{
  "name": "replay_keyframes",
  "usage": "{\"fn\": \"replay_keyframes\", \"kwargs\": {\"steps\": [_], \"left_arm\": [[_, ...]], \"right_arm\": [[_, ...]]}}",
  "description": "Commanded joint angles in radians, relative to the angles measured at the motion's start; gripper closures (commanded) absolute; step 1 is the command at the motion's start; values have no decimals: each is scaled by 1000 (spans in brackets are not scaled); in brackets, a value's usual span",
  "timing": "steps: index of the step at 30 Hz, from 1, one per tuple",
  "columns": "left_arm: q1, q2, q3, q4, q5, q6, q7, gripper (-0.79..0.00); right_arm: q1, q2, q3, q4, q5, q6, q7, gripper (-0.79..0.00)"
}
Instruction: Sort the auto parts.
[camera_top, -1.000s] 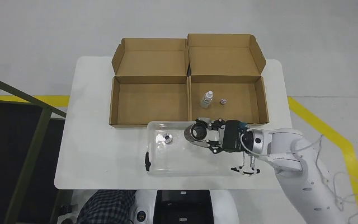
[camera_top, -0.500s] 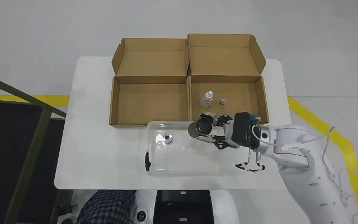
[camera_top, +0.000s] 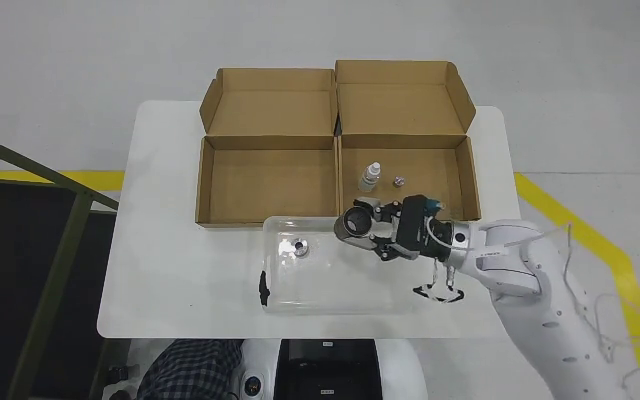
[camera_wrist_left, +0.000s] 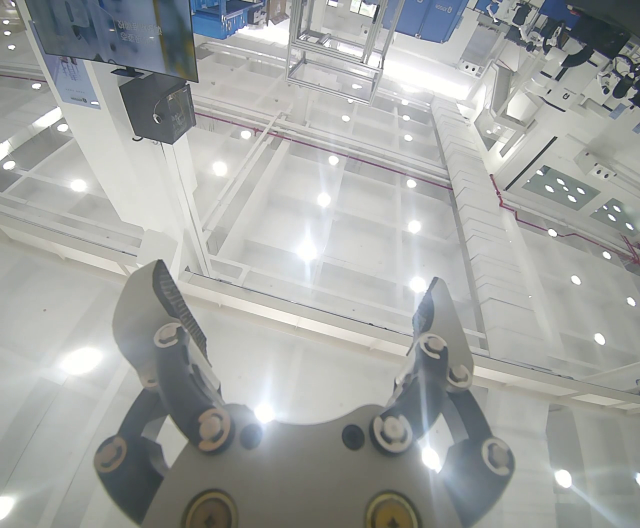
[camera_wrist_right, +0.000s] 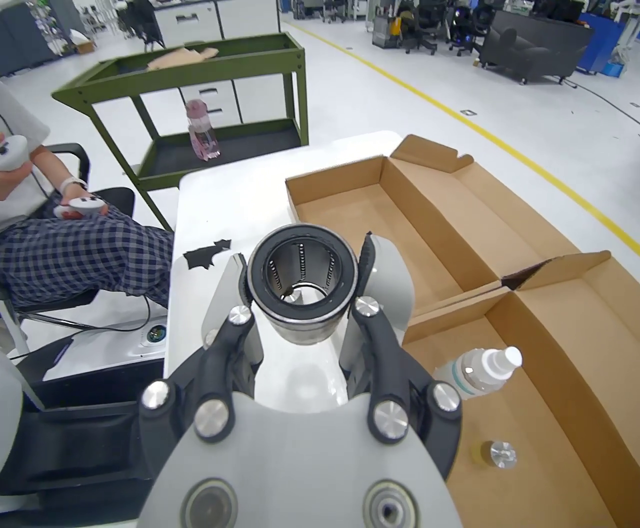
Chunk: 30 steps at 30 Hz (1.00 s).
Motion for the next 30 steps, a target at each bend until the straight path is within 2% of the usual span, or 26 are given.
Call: {"fn": "replay_keyframes", "kwargs": {"steps": [1,6,22,30], "left_arm": [[0,0,0,0,0,0,0,-785],[0,0,0,0,0,0,0,-785],[0,0,0,0,0,0,0,-785],[0,0,0,0,0,0,0,-785]], "right_arm": [[5,-4,-26,-6,-63,45,2,0],[30,-17,-104,-1,-171,133,-9,0],[234,-74,-278,120,-189,314,42,0],[298,-106,-362,200,-217,396,55,0]]}}
